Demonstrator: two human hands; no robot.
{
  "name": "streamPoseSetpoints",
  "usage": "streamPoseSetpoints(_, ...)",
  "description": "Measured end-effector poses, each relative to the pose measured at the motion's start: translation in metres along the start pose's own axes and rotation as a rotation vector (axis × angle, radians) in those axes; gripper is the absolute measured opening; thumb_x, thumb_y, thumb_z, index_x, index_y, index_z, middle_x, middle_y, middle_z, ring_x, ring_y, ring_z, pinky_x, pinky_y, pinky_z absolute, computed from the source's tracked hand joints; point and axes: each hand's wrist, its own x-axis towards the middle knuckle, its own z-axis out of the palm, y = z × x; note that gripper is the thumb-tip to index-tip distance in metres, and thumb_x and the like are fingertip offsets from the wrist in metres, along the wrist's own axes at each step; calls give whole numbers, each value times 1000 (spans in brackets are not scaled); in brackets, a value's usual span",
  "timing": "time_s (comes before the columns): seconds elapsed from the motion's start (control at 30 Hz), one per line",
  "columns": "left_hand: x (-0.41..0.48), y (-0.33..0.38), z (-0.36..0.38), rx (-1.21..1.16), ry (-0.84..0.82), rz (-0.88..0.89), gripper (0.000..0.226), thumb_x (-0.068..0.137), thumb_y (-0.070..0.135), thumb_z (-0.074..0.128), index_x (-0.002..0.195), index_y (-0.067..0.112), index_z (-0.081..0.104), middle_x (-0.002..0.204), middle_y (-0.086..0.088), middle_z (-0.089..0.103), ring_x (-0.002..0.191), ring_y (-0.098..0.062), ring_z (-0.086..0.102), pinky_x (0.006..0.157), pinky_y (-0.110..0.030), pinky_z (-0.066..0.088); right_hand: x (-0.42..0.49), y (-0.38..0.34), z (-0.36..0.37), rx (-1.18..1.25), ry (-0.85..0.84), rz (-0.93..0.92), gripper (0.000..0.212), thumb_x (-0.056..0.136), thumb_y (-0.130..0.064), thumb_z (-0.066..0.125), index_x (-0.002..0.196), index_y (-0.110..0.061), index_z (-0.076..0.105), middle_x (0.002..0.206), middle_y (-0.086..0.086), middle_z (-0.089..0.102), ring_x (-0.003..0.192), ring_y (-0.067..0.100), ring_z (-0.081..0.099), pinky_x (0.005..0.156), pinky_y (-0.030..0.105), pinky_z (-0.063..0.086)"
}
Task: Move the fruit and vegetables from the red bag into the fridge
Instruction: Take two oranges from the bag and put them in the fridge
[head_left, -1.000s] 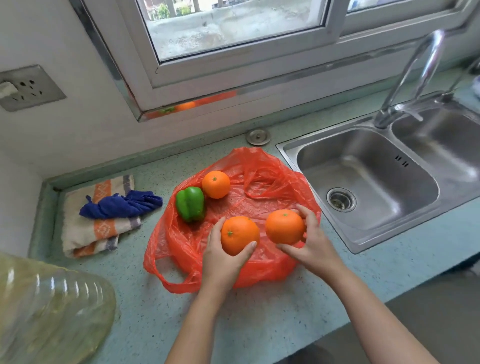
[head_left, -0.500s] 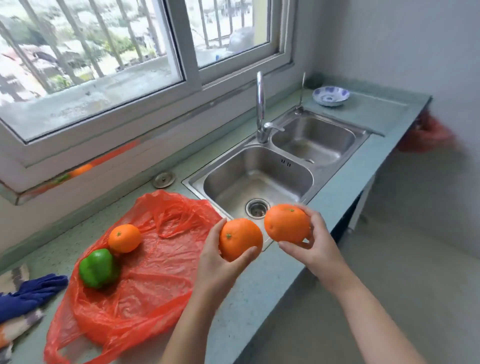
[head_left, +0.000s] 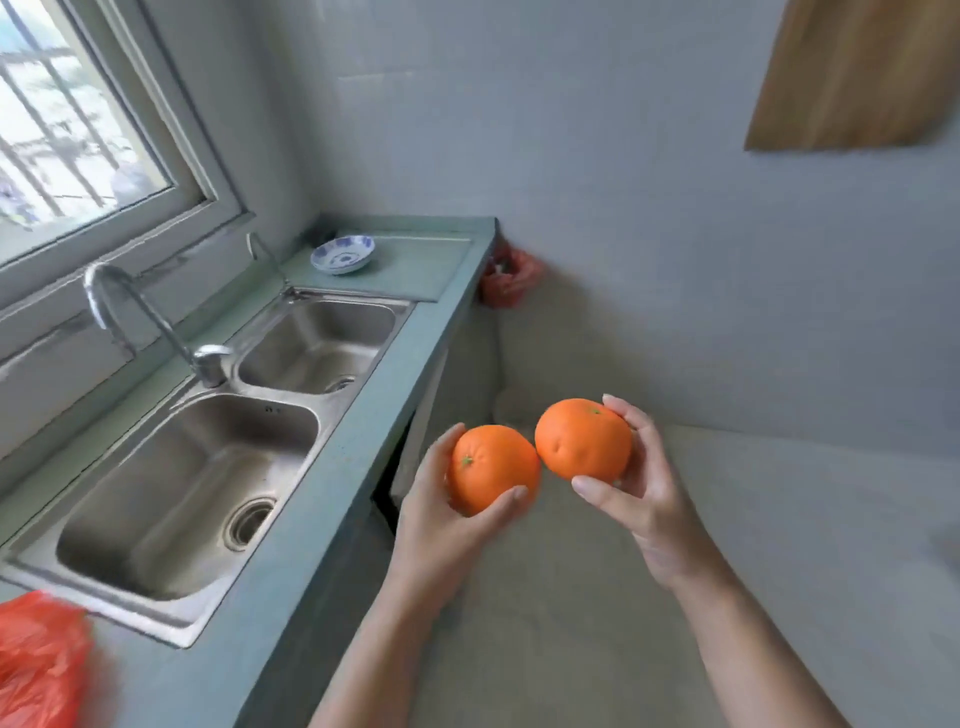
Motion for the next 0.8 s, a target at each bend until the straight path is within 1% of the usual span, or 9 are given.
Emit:
streamPoseSetpoints(0.07,7,13,41,-2,-93,22,78,53,46,76,124,43,44,109,25,54,92,11,56,75,-8,47,-4,-5,-41,12,106,-11,68,62,-8,68,120,-34,43,121,-3,50,94,-1,59,74,15,47)
streamPoseSetpoints(0.1,11,18,60,1,-136,31,77,54,45,76,124,43,43,110,25,53,91,12,55,73,-7,46,-7,-7,-59,13,155,-12,68,62,-8,68,120,-34,43,121,-3,51,94,-1,59,74,14,47)
streamPoseSetpoints(0.13,14,21,78,5,-177,39,78,54,46,76,124,43,43,111,24,53,91,12,55,72,-7,46,-10,-9,-76,11,202,-13,70,60,-10,70,120,-34,43,120,-4,51,94,-1,59,74,14,47)
streamPoseSetpoints(0.2,23,28,114,12,-260,45,80,51,51,75,125,44,43,111,23,54,90,11,55,72,-9,47,-16,-11,-107,14,298,-17,74,53,-19,75,119,-33,44,119,-6,53,95,-1,60,74,14,47)
streamPoseSetpoints(0.23,28,32,131,12,-301,43,81,49,54,74,124,46,43,110,23,54,89,11,56,72,-10,47,-20,-12,-122,22,351,-22,75,51,-25,74,119,-32,45,119,-6,54,96,0,60,73,14,47)
streamPoseSetpoints(0.3,38,39,166,15,-381,46,81,46,58,71,122,49,43,109,22,55,87,9,57,71,-10,47,-24,-15,-152,42,462,-33,74,49,-28,73,118,-31,46,118,-6,56,97,3,60,73,14,48)
streamPoseSetpoints(0.47,73,58,255,14,-583,112,76,54,46,74,123,43,45,107,23,54,87,13,53,69,-5,44,-20,-29,-225,22,710,-73,73,48,-29,72,116,-30,46,115,-6,55,96,2,61,75,16,49)
streamPoseSetpoints(0.63,126,91,343,-58,-768,196,74,55,43,76,121,44,42,108,25,51,87,17,52,64,0,41,6,-54,-295,-77,880,-138,71,51,-31,73,117,-34,46,119,-6,54,97,2,62,74,15,49)
streamPoseSetpoints(0.8,173,123,412,-88,-903,271,74,60,40,81,123,42,42,109,25,50,90,8,55,63,0,41,46,-81,-350,-194,969,-196,71,52,-30,73,118,-34,45,128,-2,49,103,2,59,75,16,49)
